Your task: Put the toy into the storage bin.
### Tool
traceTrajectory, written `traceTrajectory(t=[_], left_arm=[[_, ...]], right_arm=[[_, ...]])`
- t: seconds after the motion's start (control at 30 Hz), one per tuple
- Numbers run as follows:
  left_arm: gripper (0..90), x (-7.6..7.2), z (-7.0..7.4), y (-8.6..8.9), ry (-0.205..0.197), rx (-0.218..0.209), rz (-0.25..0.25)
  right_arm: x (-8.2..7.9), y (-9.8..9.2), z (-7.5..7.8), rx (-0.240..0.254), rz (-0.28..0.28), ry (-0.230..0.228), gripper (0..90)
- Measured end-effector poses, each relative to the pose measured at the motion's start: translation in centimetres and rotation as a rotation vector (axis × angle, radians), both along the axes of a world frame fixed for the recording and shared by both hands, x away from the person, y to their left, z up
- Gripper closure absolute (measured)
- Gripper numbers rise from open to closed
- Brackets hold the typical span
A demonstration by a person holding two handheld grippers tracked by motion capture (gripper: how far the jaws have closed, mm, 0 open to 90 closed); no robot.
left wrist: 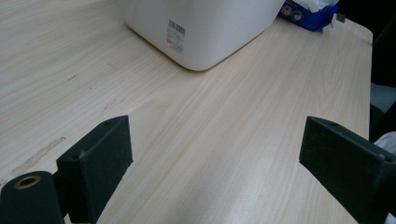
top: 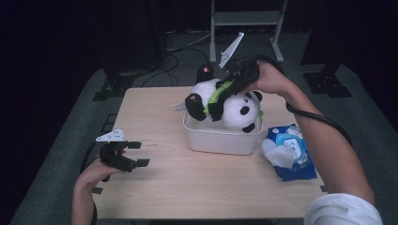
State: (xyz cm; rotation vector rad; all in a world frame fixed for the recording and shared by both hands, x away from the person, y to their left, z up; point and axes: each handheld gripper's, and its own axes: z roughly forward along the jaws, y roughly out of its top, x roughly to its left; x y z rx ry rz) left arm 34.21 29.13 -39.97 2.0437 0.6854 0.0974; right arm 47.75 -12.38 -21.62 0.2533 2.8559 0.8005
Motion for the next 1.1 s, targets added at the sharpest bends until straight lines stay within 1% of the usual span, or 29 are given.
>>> traceTrajectory(t=[0.07,0.1,0.13,0.23,0.3,0.37,0.43,0.57,0.73,0.77,0.9,0.93,1.07,1.1], left_arm=[[8.2,0.0,-0.1,0.1,0.005,-0.038,-0.010],[8.2,0.0,0.0,0.1,0.004,-0.039,-0.009],[8.2,0.0,-0.1,0.0,0.003,-0.038,-0.006],[8.2,0.0,-0.1,0.0,0.005,-0.025,-0.013],[8.2,0.0,-0.2,0.0,0.008,-0.029,-0.012],[8.2,0.0,-0.2,0.0,0.006,-0.026,-0.013],[8.2,0.0,-0.1,0.1,0.005,-0.026,-0.013],[8.2,0.0,-0.2,0.2,0.008,-0.026,-0.009],[8.2,-0.1,-0.1,0.1,0.006,-0.025,-0.017],[8.2,-0.1,0.0,0.0,0.005,-0.027,-0.017],[8.2,-0.1,0.0,0.1,0.003,-0.028,-0.017],[8.2,-0.1,0.0,0.1,0.002,-0.027,-0.017],[8.2,-0.1,0.1,0.1,0.002,-0.030,-0.018],[8.2,-0.1,0.1,0.1,0.002,-0.031,-0.017]], right_arm=[[0.2,0.2,-0.6,-0.006,0.002,0.003,51.1],[0.3,0.3,-1.4,-0.007,0.008,0.003,51.1],[0.3,0.3,-1.4,-0.007,0.008,0.003,51.1],[0.4,0.5,-2.6,-0.011,0.018,0.014,51.1],[0.6,0.5,-3.2,-0.002,0.023,0.024,51.1],[0.7,0.4,-3.4,0.010,0.024,0.029,51.1],[0.7,0.4,-3.5,0.019,0.029,0.025,51.3],[0.2,0.3,-3.7,0.037,0.030,0.041,51.4],[-0.6,0.5,-3.8,0.040,0.042,0.058,51.5],[-1.0,0.6,-3.8,0.034,0.055,0.063,51.5],[-1.5,0.9,-3.6,0.023,0.069,0.063,51.4],[-1.5,0.9,-3.6,0.025,0.071,0.056,51.5],[-1.1,0.6,-3.3,0.030,0.064,0.039,51.7],[-0.9,0.5,-3.2,0.029,0.054,0.033,51.7]])
